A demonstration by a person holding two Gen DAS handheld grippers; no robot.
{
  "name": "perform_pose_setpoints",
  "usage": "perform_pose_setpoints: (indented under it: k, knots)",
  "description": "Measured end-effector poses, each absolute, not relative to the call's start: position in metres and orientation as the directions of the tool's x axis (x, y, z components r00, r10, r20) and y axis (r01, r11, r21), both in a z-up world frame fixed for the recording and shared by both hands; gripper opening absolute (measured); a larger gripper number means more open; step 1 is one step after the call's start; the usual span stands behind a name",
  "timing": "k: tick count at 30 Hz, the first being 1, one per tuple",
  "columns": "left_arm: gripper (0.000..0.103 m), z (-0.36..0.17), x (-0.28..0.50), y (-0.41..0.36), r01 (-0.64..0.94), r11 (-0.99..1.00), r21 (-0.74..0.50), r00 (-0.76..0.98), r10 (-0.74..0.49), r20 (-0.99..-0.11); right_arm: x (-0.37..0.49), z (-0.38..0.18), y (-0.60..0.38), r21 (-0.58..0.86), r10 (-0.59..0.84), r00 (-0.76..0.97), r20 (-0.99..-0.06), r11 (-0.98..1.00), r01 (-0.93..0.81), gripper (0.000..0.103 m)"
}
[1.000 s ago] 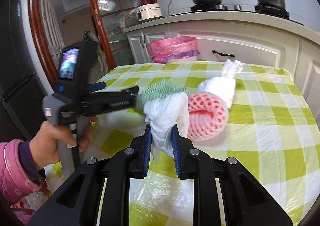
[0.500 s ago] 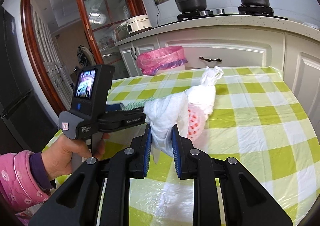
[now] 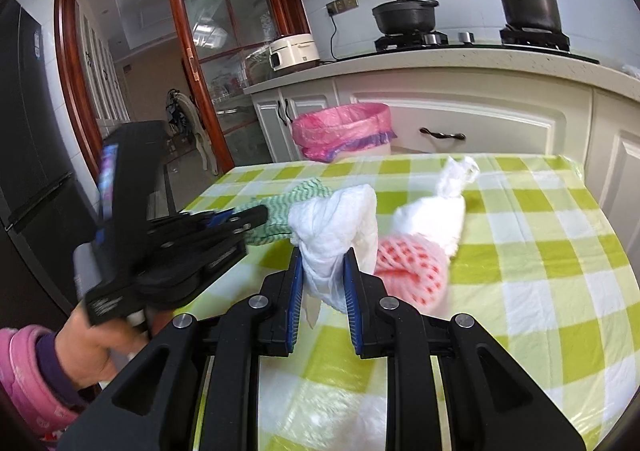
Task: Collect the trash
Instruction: 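Grasp the green zigzag cloth with the left tool and lift it, then carry the cloth and tissue over the pink bin and open both tools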
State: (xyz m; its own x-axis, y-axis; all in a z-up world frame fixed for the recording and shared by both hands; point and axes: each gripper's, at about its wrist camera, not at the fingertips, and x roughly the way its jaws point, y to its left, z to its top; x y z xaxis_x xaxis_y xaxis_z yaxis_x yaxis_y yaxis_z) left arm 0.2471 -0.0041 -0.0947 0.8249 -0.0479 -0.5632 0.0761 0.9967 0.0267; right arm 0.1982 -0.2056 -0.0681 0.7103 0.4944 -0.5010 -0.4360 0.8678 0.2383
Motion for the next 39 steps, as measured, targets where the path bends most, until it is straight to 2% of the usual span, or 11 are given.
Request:
perform_pose_setpoints:
  k: [9, 21, 31, 39]
  knots:
    - [0.010, -0.065, 0.211, 0.036, 0.046, 0.998, -0.039, 0.863, -0.060, -0.502, 0.211, -0.055, -0.169, 0.211, 0.506, 0.699, -0.505, 0.858, -0.469, 0.021]
    - [0.010, -0.028, 0.214, 0.074, 0.014, 0.995, -0.097, 0.902, -0.055, -0.429, 0.255, -0.022, -0.131, 0.171, 0.516, 0.707, -0.485, 0.848, -0.502, 0.021]
    - [0.010, 0.001, 0.258, 0.081, 0.043, 0.991, -0.126, 0.918, -0.089, -0.386, 0.309, -0.001, -0.112, 0.155, 0.534, 0.713, -0.455, 0.836, -0.527, 0.021]
    - [0.010, 0.016, 0.327, 0.088, 0.035, 0.992, -0.123, 0.926, -0.079, -0.369, 0.382, 0.018, -0.116, 0.166, 0.541, 0.716, -0.441, 0.833, -0.528, 0.021]
